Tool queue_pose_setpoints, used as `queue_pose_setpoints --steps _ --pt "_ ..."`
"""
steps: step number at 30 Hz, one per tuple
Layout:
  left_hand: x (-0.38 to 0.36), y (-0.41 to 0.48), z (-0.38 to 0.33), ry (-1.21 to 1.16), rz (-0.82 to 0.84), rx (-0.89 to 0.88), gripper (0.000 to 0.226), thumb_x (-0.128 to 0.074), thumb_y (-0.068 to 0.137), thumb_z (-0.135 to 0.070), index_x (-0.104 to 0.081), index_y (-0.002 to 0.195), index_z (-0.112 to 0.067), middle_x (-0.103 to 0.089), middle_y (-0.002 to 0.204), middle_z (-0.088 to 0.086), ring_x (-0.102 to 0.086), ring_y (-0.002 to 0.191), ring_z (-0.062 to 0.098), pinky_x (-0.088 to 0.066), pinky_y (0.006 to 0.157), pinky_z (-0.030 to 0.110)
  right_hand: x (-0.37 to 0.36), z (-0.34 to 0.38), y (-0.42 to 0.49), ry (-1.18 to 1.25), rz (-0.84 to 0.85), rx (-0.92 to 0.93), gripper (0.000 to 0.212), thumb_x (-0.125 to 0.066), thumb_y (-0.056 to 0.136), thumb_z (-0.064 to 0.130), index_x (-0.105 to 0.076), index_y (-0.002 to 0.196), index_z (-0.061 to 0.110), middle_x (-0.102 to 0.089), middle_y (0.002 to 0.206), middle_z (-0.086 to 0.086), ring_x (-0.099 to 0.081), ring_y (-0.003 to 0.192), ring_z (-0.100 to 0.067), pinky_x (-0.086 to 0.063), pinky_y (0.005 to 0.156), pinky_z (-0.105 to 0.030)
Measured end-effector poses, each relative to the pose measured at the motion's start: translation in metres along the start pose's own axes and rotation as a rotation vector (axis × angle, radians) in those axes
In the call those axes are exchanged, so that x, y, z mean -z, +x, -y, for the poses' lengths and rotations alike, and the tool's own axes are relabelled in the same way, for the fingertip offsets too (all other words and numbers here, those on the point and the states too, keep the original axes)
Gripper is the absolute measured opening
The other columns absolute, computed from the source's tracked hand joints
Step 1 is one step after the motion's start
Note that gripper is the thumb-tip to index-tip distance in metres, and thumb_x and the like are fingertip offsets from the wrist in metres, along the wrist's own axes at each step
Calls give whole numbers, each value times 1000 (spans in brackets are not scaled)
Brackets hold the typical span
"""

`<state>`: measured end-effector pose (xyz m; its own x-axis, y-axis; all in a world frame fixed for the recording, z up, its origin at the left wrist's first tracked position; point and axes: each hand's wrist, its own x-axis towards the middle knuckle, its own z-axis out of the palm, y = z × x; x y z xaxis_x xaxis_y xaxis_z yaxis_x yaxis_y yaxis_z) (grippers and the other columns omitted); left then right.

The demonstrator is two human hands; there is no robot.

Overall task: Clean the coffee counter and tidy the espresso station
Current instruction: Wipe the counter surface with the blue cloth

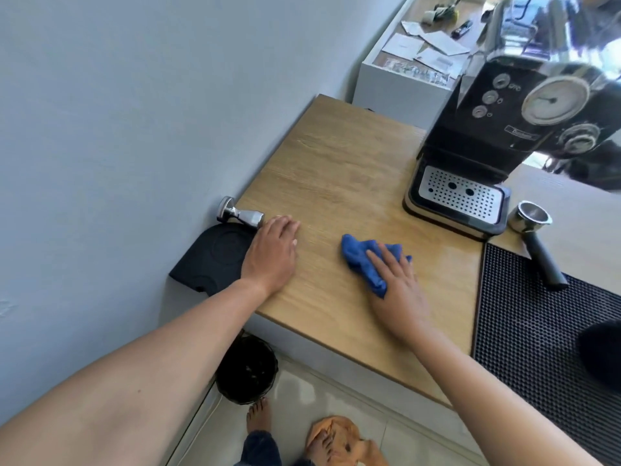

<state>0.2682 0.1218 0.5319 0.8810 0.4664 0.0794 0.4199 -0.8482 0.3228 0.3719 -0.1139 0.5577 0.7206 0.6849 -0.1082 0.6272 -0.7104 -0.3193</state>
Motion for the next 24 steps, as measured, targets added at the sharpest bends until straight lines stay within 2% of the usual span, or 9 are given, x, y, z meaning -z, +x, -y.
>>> queue_pose_setpoints --steps 3,5,7,9,11,13,17,20,24 --pt "-2 -3 -1 30 -15 -15 47 -33 104 -26 -42 148 -12 -41 153 8 -31 145 24 -22 122 40 1 7 43 20 -87 -244 63 -46 95 28 -21 153 30 -8 163 7 4 150 -22 5 121 -36" --pt "-5 -3 -3 46 -34 -21 47 -32 103 -28 -46 145 -11 -45 150 9 -35 142 26 -27 119 43 -5 30 76 14 -112 -313 62 -42 95 35 -20 153 28 -9 163 5 0 150 -24 -1 122 -39" --pt "-7 -1 -2 52 -57 -23 49 -32 101 -29 -52 140 -7 -51 144 11 -42 138 28 -32 116 44 -15 57 98 -2 -101 -263 63 -42 94 39 -21 153 28 -10 163 4 -2 150 -25 -4 122 -40" --pt "-7 0 -1 57 -69 -20 52 -31 98 -29 -56 136 -3 -56 139 13 -48 133 30 -35 115 45 -21 78 104 -6 -63 -97 64 -45 93 38 -23 152 29 -11 163 4 -1 150 -24 -1 122 -38" --pt "-7 1 -2 65 -66 -22 53 -31 98 -28 -56 136 -2 -57 137 13 -48 132 30 -34 115 45 -20 78 100 13 -4 54 66 -48 92 32 -23 152 31 -10 163 5 -1 150 -23 0 122 -37" --pt "-7 0 -3 69 -64 -24 53 -31 98 -28 -54 138 -3 -55 138 12 -47 134 29 -32 116 44 -14 57 98 6 11 121 68 -51 90 26 -23 152 31 -10 163 6 -3 150 -22 -4 122 -37" --pt "-9 -1 -4 82 -54 -17 52 -29 100 -28 -50 142 -6 -51 143 9 -42 138 27 -30 118 43 -1 25 146 -15 -127 -63 64 -49 90 23 -28 151 25 -19 161 0 -11 149 -29 -8 122 -40" --pt "-9 -1 -3 105 -67 -16 52 -29 100 -28 -51 142 -5 -52 143 9 -44 137 26 -31 118 42 -2 44 207 41 -144 -185 60 -45 93 27 -29 151 22 -19 161 -2 -10 149 -31 -6 122 -42" --pt "-10 0 -2 120 -91 -17 50 -32 100 -27 -53 141 -6 -53 143 7 -44 137 25 -32 118 41 -10 90 266 48 -109 -156 57 -44 95 32 -31 150 25 -18 162 -1 -11 148 -30 -7 121 -42"
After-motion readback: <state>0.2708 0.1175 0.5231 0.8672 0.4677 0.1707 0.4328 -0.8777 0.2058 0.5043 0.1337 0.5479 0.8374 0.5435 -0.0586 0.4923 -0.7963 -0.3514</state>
